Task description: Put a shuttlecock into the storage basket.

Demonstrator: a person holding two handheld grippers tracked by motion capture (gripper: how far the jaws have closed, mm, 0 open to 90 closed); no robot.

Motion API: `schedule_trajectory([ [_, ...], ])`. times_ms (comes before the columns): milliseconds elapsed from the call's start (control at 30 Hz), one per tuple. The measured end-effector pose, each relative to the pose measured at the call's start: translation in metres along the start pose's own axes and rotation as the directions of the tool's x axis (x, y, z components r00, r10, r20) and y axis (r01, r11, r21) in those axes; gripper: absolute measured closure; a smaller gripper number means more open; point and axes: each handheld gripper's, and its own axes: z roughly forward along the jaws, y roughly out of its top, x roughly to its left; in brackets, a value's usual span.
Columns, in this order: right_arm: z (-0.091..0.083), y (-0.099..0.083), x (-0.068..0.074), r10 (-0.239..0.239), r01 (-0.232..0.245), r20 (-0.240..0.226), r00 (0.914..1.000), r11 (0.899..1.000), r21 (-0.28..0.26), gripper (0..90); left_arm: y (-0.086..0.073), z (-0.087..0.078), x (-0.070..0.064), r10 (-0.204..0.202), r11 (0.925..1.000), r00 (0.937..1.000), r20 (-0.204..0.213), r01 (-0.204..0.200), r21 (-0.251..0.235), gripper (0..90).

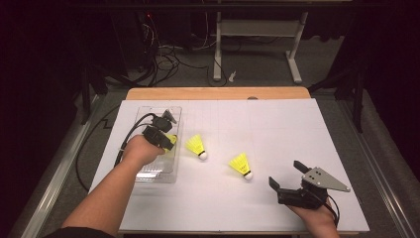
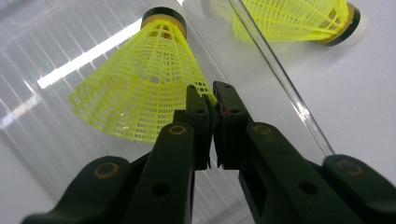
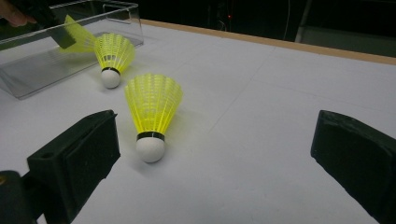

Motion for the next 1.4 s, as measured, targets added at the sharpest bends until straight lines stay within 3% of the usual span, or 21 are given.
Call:
schedule_trajectory([
  [467, 0.0, 0.0, 0.0, -0.003, 0.003, -0.001, 1.0, 1.0, 0.001, 1.8, -0.003, -0.001, 0.0, -0.007, 0.9999, 0.9998, 0.017, 0.007, 0.014, 79.2],
  [767, 0.001, 0.0, 0.0, 0.0, 0.0, -0.005, 1.0, 1.0, 0.001, 1.9, -0.004, -0.004, 0.003, -0.023, 0.999, 0.9988, 0.043, 0.022, 0.039, 60.3],
  [967, 0.0, -0.001, -0.001, 0.005, -0.005, -0.001, 1.0, 1.0, -0.001, 1.9, -0.006, -0.005, 0.007, -0.035, 0.9977, 0.9975, 0.062, 0.031, 0.059, 53.6],
  [1400, 0.0, 0.0, 0.0, 0.003, -0.003, 0.002, 1.0, 1.0, -0.001, 1.9, -0.011, -0.009, 0.005, -0.051, 0.9968, 0.9968, 0.062, 0.047, 0.064, 39.4],
])
